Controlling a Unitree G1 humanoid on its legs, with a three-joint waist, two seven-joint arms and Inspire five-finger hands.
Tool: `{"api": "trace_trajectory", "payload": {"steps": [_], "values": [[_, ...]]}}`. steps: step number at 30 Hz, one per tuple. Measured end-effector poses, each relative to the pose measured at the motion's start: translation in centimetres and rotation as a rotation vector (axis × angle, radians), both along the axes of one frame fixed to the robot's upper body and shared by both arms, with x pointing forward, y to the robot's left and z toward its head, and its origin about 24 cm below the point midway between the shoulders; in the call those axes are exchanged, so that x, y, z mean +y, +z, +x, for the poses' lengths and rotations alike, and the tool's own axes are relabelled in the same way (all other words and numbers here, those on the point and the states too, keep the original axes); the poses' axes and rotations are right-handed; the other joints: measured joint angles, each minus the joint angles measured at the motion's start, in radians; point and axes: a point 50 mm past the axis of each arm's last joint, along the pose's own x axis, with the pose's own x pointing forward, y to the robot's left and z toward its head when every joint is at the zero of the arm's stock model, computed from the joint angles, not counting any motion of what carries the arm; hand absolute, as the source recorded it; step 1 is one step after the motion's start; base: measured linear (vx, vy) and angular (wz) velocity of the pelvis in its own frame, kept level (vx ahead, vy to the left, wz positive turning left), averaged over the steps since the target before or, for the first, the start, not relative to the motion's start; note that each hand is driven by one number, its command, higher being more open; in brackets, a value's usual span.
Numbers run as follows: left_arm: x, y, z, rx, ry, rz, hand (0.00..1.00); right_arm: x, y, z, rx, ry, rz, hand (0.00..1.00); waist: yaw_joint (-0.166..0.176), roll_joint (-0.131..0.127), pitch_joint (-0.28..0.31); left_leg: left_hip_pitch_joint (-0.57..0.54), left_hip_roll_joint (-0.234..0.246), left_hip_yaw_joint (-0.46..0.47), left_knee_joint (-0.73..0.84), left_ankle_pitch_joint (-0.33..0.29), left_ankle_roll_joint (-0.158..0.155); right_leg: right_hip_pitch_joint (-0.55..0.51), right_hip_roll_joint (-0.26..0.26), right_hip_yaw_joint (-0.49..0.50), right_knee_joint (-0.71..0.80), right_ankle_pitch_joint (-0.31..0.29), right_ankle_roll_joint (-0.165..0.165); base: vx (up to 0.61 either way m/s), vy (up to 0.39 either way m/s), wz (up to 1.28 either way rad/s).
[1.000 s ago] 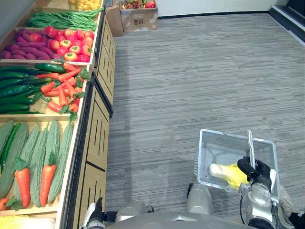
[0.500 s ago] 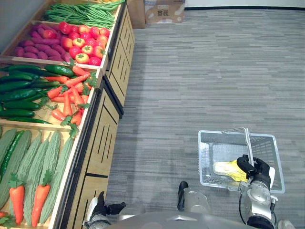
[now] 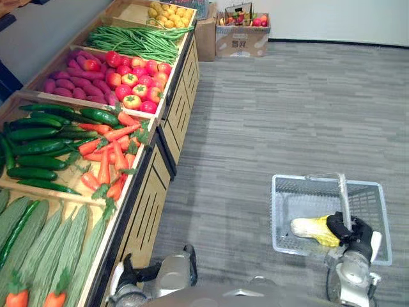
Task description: Pick vegetable in the basket
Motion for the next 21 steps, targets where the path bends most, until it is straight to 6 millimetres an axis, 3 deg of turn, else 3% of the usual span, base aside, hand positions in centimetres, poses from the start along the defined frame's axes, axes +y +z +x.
{"api": "trace_trajectory", "payload": {"steps": [3, 6, 9, 10, 11, 12, 13, 14, 15, 16, 17, 18, 19, 20, 21], "values": [[0.2, -0.5, -1.1, 0.071, -0.011, -0.03, 1.0, 1.6, -0.4, 1.2, 0.007, 0.074, 0.022, 0.0, 0.014, -0.01, -0.014, -0.009, 0.006, 0.037, 0.072, -0.051, 0.034, 0.011, -0.006, 0.061, -0.042, 0.049, 0.028, 0.31, 0.166, -0.2], [0.3, -0.7, -1.5, 0.1, -0.023, -0.05, 1.0, 2.4, -0.6, 2.5, 0.017, 0.129, 0.019, 0.0, 0.011, -0.016, -0.023, 0.023, -0.012, 0.04, 0.021, -0.051, 0.034, -0.001, -0.008, 0.111, -0.043, 0.098, 0.042, 0.23, 0.093, -0.24], [0.5, -0.9, -2.1, 0.14, -0.05, -0.08, 1.0, 2.7, -1.5, 2.9, 0.051, 0.136, 0.046, 0.0, 0.008, -0.03, -0.027, 0.128, -0.045, 0.048, -0.099, -0.041, 0.027, -0.116, -0.029, 0.183, 0.236, 0.107, 0.047, 0.18, 0.065, -0.19], [0.8, -1.0, -2.5, 0.164, -0.071, -0.084, 1.0, 2.9, -2.1, 2.5, 0.08, 0.138, 0.062, 0.0, 0.005, -0.042, -0.024, 0.188, -0.054, 0.052, -0.151, -0.033, 0.027, -0.194, -0.045, 0.198, 0.413, 0.163, 0.034, 0.18, 0.006, -0.05], [0.7, -1.1, -3.2, 0.193, -0.074, -0.094, 1.0, 3.1, -2.7, 2.0, 0.112, 0.135, 0.077, 0.0, -0.008, -0.04, -0.025, 0.247, -0.058, 0.047, -0.192, -0.028, 0.028, -0.232, -0.057, 0.188, 0.531, 0.256, 0.025, 0.18, 0.006, -0.01], [0.7, -1.2, -3.5, 0.201, -0.074, -0.097, 1.0, 3.1, -3.0, 1.8, 0.128, 0.138, 0.081, 0.0, -0.015, -0.036, -0.025, 0.273, -0.056, 0.048, -0.212, -0.026, 0.03, -0.245, -0.059, 0.186, 0.58, 0.293, 0.017, 0.21, 0.004, 0.0], [0.6, -1.2, -3.7, 0.206, -0.077, -0.089, 1.0, 3.3, -3.3, 1.5, 0.148, 0.141, 0.088, 0.0, -0.021, -0.027, -0.024, 0.308, -0.051, 0.056, -0.233, -0.026, 0.029, -0.29, -0.069, 0.175, 0.661, 0.251, -0.022, 0.2, -0.029, -0.08], [0.5, -1.2, -3.9, 0.208, -0.075, -0.069, 1.0, 3.2, -3.3, 1.6, 0.148, 0.141, 0.087, 0.0, -0.025, -0.028, -0.024, 0.329, -0.046, 0.058, -0.246, -0.026, 0.029, -0.348, -0.08, 0.135, 0.712, 0.166, -0.054, 0.24, -0.051, -0.1], [0.3, -1.2, -4.0, 0.205, -0.067, -0.058, 1.0, 3.1, -3.1, 1.8, 0.143, 0.141, 0.082, 0.0, -0.027, -0.023, -0.021, 0.341, -0.04, 0.058, -0.253, -0.026, 0.029, -0.372, -0.082, 0.105, 0.716, 0.127, -0.058, 0.18, -0.098, -0.04], [-0.1, -1.3, -3.9, 0.203, -0.061, -0.042, 1.0, 2.7, -2.8, 2.1, 0.131, 0.137, 0.071, 0.0, -0.036, 0.0, -0.007, 0.36, -0.022, 0.059, -0.253, -0.026, 0.029, -0.404, -0.079, 0.048, 0.68, 0.079, -0.061, 0.16, -0.143, 0.01], [-0.5, -1.3, -4.1, 0.2, -0.049, -0.031, 1.0, 2.2, -2.5, 2.4, 0.126, 0.138, 0.056, 0.0, -0.041, 0.023, 0.002, 0.38, -0.006, 0.059, -0.252, -0.026, 0.028, -0.424, -0.065, 0.01, 0.581, 0.068, -0.065, 0.15, -0.166, 0.04], [-0.6, -1.3, -4.0, 0.194, -0.046, -0.024, 1.0, 2.1, -2.4, 2.4, 0.125, 0.138, 0.053, 0.0, -0.042, 0.027, 0.002, 0.387, -0.002, 0.059, -0.25, -0.028, 0.026, -0.429, -0.059, 0.0, 0.511, 0.07, -0.064, 0.16, -0.224, 0.06], [-0.4, -1.1, -3.9, 0.181, -0.042, -0.007, 1.0, 2.1, -2.4, 2.4, 0.122, 0.132, 0.054, 0.0, -0.041, 0.019, -0.001, 0.399, -0.002, 0.058, -0.248, -0.042, -0.008, -0.425, -0.051, -0.01, 0.316, 0.122, -0.039, 0.19, -0.276, 0.05], [0.4, -0.9, -3.6, 0.162, -0.038, 0.024, 1.0, 2.2, -2.4, 2.4, 0.121, 0.133, 0.055, 0.0, -0.039, -0.015, 0.008, 0.419, -0.024, 0.053, -0.245, -0.078, -0.067, -0.413, -0.048, 0.001, 0.129, 0.279, -0.061, 0.2, -0.291, -0.08], [0.0, -1.1, -3.2, 0.17, -0.026, 0.007, 1.0, 1.6, -2.3, 2.4, 0.13, 0.129, 0.045, 0.0, -0.026, 0.008, 0.015, 0.426, 0.0, 0.053, -0.236, -0.091, -0.087, -0.398, -0.026, -0.01, 0.139, 0.274, -0.055, 0.19, -0.289, -0.25]]}}
